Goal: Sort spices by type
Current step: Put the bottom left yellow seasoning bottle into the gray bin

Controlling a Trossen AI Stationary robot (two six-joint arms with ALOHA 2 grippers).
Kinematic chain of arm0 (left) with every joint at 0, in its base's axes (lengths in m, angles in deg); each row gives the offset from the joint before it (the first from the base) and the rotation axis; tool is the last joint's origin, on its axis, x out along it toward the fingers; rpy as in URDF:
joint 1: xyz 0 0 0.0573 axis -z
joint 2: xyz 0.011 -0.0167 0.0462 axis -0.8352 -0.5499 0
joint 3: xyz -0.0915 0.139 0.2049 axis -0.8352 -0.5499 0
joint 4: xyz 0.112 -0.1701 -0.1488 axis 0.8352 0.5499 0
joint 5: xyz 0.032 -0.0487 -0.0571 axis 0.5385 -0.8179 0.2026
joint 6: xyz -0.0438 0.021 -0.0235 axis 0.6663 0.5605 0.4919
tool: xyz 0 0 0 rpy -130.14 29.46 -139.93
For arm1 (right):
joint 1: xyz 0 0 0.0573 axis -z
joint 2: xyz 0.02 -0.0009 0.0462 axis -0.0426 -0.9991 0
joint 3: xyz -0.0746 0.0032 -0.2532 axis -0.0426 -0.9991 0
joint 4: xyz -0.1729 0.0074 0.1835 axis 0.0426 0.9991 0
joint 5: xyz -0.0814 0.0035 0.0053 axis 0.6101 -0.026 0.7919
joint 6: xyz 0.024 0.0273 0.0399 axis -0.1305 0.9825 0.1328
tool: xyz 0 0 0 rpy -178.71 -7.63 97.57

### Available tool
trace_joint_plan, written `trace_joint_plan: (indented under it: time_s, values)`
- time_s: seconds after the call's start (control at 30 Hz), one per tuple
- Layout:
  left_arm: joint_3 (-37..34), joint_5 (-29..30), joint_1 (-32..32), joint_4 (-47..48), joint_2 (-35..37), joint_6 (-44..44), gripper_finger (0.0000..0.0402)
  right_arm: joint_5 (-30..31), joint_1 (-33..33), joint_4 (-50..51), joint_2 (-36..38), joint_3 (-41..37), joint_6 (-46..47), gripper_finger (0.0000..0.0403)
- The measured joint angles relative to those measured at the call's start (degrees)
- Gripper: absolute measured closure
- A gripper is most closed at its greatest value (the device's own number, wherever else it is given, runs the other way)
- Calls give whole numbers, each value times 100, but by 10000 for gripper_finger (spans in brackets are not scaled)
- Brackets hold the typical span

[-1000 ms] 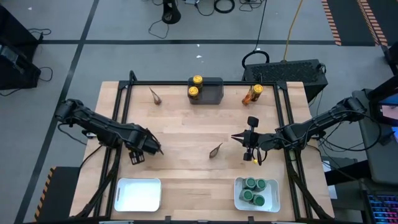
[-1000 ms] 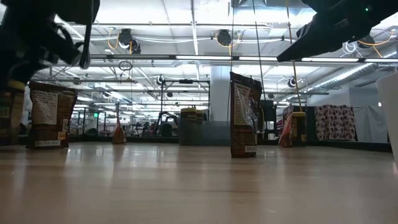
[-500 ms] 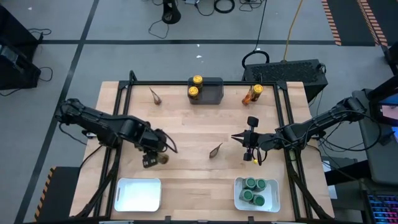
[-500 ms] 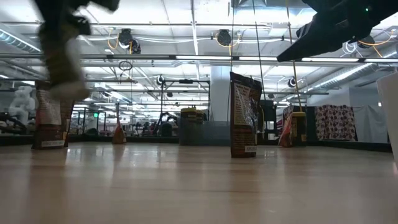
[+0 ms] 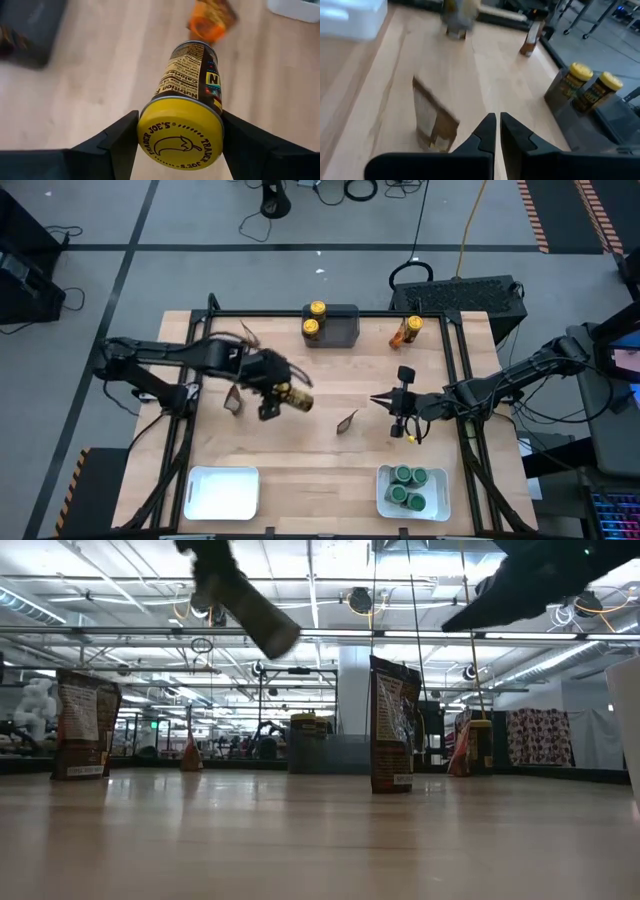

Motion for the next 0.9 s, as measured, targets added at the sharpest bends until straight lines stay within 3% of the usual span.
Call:
trace_joint_plan:
  time_s: [0.27, 0.53, 0.77, 0.9]
  values:
    - [86, -57, -840, -1121, -715, -1533, 159, 17, 416, -380, 0, 0, -154, 397]
    - [1176, -66, -1551, -1076, -1408, -2368, 159, -54, 1262, -670, 0, 0, -503, 397]
    - [2370, -62, -2183, -991, -2041, -2932, 159, -1444, 2330, -800, 0, 0, -626, 397]
    - [3273, -58, -2472, -589, -2678, -3261, 159, -1555, 2845, -833, 0, 0, -615, 397]
